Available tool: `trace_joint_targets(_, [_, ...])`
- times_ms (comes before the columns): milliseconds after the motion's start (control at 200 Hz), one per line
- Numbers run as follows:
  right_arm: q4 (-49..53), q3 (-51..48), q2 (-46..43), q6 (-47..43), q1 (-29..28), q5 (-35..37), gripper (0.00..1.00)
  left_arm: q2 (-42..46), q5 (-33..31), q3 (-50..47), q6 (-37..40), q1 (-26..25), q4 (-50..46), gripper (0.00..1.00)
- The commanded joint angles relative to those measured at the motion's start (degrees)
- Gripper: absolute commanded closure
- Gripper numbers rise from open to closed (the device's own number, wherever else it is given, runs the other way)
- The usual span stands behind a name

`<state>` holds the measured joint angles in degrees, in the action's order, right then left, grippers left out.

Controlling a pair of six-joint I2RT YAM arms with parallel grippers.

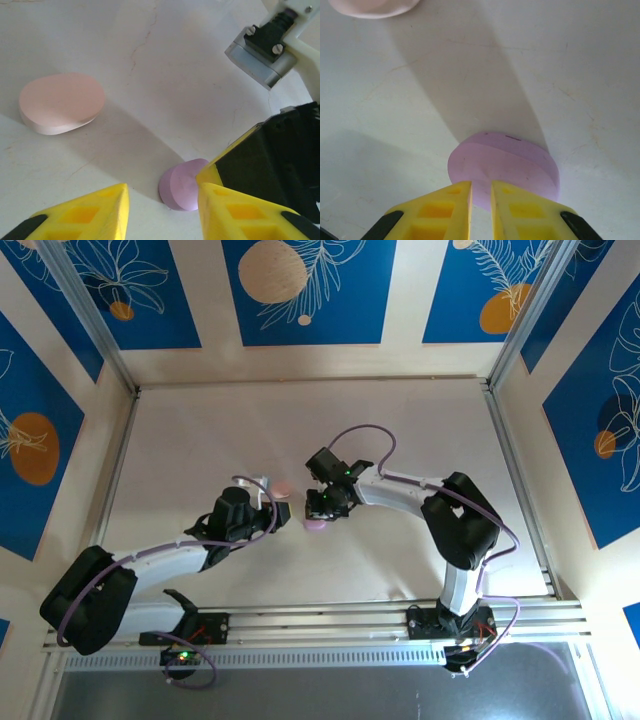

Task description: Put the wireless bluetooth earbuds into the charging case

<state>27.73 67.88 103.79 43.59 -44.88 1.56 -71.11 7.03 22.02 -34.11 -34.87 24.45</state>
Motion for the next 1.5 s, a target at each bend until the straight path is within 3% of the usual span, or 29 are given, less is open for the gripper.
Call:
trace_joint_targets(0, [0.6,-1.0,-3.0,0.7,-1.1,0.1,0.81,1.2,0.7,0.2,0.0,0.7,1.2,0.55])
trace_joint_targets(275, [-0.1,-3.3,-4.5,2.5,-4.1,1.4,0.72,8.3,-4.3,-2.7,0.3,0.7,0.1,0.3])
trace_joint_targets(435, [0.5,-3.5,-4.0,4.2,-6.6,4.4,0.69,14.1,-7.8,-4.4,1.0,0.7,-1.6,0.22])
trace_joint_targets(965, [5.7,2.9,2.6,6.0,-7.7,14.5,0.71,18.0,-8.5,-5.2,1.8,0.7,-2.6,0.21])
trace_joint_targets(1496, [4.2,10.6,10.1,2.5,-1.9,15.4,0.71,17.6,-7.8,-5.5,1.9,0.7,-1.6,0.21])
